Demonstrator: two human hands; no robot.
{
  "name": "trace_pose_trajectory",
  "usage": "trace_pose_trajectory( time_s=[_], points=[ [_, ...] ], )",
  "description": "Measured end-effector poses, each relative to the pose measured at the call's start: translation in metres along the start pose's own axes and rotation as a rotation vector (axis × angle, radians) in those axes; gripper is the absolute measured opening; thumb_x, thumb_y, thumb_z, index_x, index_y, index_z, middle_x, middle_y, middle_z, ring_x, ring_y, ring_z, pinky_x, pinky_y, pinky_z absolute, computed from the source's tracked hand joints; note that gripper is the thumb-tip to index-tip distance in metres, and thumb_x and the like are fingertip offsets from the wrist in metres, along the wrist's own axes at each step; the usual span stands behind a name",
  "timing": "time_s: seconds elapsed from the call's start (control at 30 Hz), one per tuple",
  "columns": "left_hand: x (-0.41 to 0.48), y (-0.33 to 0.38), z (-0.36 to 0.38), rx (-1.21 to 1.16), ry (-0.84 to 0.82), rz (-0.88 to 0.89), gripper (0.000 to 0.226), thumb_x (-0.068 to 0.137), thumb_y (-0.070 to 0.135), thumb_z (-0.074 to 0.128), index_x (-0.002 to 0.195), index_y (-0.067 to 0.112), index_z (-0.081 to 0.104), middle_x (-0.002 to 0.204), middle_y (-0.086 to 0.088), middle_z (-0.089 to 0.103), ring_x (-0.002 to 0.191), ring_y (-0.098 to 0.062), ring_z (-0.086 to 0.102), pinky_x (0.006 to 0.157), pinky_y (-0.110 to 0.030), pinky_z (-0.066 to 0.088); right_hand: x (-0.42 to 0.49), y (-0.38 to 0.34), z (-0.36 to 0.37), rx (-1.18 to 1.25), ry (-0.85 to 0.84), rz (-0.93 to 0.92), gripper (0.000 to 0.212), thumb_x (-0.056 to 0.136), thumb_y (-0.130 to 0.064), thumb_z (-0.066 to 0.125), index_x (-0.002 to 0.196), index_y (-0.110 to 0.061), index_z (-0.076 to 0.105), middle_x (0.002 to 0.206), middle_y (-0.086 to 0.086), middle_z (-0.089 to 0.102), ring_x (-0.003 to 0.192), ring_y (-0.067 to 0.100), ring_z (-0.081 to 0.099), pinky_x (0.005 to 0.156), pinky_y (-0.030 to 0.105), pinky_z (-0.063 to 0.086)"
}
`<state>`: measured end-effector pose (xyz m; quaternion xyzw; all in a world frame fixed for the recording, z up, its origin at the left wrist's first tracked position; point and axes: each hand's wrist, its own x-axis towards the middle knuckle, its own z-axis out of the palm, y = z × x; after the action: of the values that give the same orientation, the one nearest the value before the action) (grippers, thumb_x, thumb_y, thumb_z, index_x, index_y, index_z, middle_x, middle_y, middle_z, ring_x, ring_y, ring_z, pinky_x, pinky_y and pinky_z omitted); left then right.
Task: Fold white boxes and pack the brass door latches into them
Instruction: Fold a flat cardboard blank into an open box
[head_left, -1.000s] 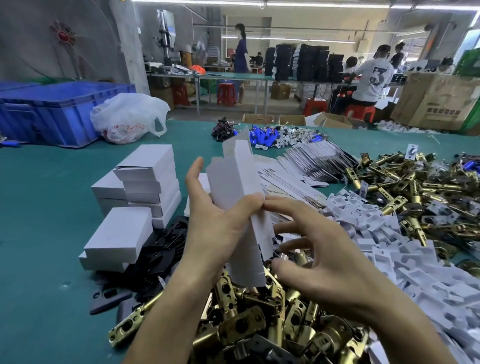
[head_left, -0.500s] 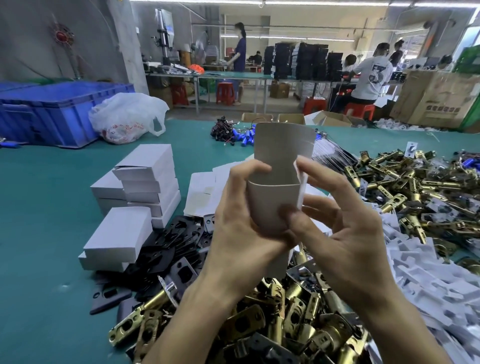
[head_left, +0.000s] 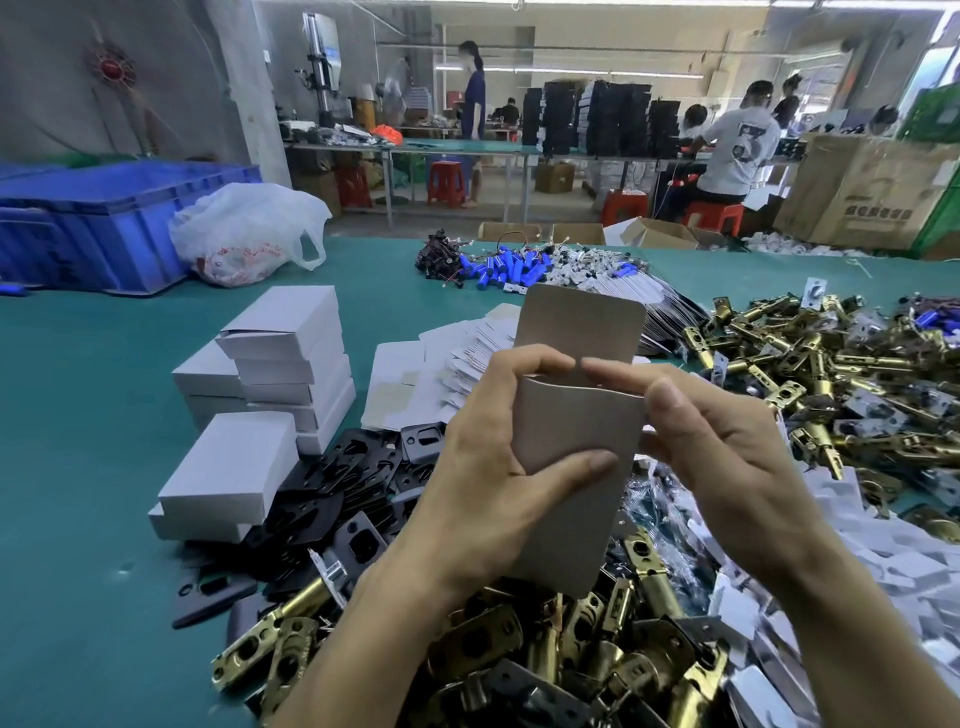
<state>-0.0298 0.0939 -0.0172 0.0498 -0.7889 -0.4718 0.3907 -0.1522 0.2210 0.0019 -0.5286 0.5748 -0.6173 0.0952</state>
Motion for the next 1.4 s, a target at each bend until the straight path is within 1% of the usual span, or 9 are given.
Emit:
trace_pose_trajectory(
  time_s=[0.17,0.27,0.33,0.63,0.77,1.1,1.2,1.3,1.4],
  points=[
    [0.002,0.003,-0.005,-0.071,0.002,0.000,0.048,0.081,0.021,0.079,0.114,0.046,0.056,0.102,0.016,0.069,0.084,-0.009,0.070,0.072,-0.030,0.061,0.000,-0.006,0.000,0.112,0.011,-0.007,0.027,0.089,-0.014,0.058,0.114,-0.018,0.068,0.106,-0.006,0.076,0.099,0.013,0.072,0.082,0.025,0.058],
    [0.002,0.007,-0.007,-0.077,-0.005,0.032,0.044,0.084,0.017,0.077,0.113,0.044,0.058,0.104,0.021,0.069,0.085,-0.005,0.070,0.071,-0.023,0.059,0.000,-0.007,0.002,0.106,0.087,-0.060,0.026,0.083,-0.020,0.067,0.109,-0.024,0.071,0.102,-0.002,0.076,0.088,0.023,0.073,0.081,0.034,0.060],
    [0.003,0.010,-0.007,-0.091,-0.004,0.059,0.043,0.084,0.016,0.077,0.113,0.041,0.059,0.106,0.023,0.068,0.086,-0.004,0.070,0.071,-0.020,0.058,0.001,-0.010,0.004,0.136,0.117,-0.105,0.028,0.080,-0.027,0.073,0.107,-0.034,0.069,0.105,-0.003,0.074,0.083,0.018,0.071,0.077,0.029,0.059],
    [0.003,0.011,-0.007,-0.117,0.060,0.116,0.049,0.080,0.015,0.081,0.113,0.045,0.060,0.104,0.018,0.070,0.079,-0.007,0.071,0.066,-0.022,0.058,0.002,-0.007,0.004,0.266,0.131,0.008,0.069,0.071,-0.016,0.075,0.131,-0.035,0.048,0.094,0.000,0.074,0.082,0.013,0.072,0.074,0.025,0.059],
    [0.003,0.008,-0.005,-0.283,0.060,0.072,0.063,0.077,0.009,0.083,0.113,0.050,0.051,0.100,-0.004,0.075,0.075,-0.015,0.074,0.061,-0.028,0.059,0.002,-0.009,0.005,0.270,0.042,-0.018,0.050,0.075,-0.026,0.070,0.121,-0.040,0.058,0.098,-0.001,0.074,0.086,0.013,0.071,0.075,0.025,0.057],
    [0.003,0.007,-0.004,-0.350,0.043,0.096,0.053,0.074,0.000,0.084,0.098,0.041,0.060,0.095,-0.001,0.075,0.076,-0.012,0.073,0.061,-0.026,0.058,0.000,-0.012,0.003,0.201,-0.011,-0.127,0.041,0.083,-0.005,0.067,0.104,-0.039,0.060,0.104,0.010,0.064,0.082,0.020,0.067,0.071,0.031,0.055],
    [0.002,0.008,-0.004,-0.342,0.039,0.083,0.046,0.073,0.008,0.084,0.097,0.039,0.060,0.093,-0.001,0.074,0.075,-0.012,0.072,0.061,-0.025,0.057,-0.001,-0.014,0.001,0.126,-0.028,-0.153,0.041,0.087,-0.008,0.064,0.111,-0.040,0.058,0.110,0.000,0.066,0.091,0.022,0.067,0.075,0.036,0.056],
    [0.002,0.009,-0.004,-0.271,0.040,0.053,0.033,0.075,0.025,0.080,0.096,0.042,0.060,0.089,0.002,0.072,0.072,-0.005,0.068,0.059,-0.021,0.054,0.000,-0.014,0.000,-0.053,-0.044,-0.175,0.049,0.093,-0.010,0.057,0.128,-0.046,0.055,0.130,-0.009,0.062,0.117,0.020,0.062,0.094,0.049,0.052],
    [0.003,0.008,-0.004,-0.258,0.044,0.042,0.024,0.079,0.033,0.074,0.095,0.047,0.062,0.089,0.002,0.071,0.071,-0.004,0.067,0.060,-0.021,0.053,-0.001,-0.013,0.000,-0.005,-0.041,-0.162,0.062,0.094,-0.010,0.056,0.138,-0.052,0.043,0.125,-0.009,0.065,0.104,0.019,0.068,0.089,0.042,0.057]
  ],
)
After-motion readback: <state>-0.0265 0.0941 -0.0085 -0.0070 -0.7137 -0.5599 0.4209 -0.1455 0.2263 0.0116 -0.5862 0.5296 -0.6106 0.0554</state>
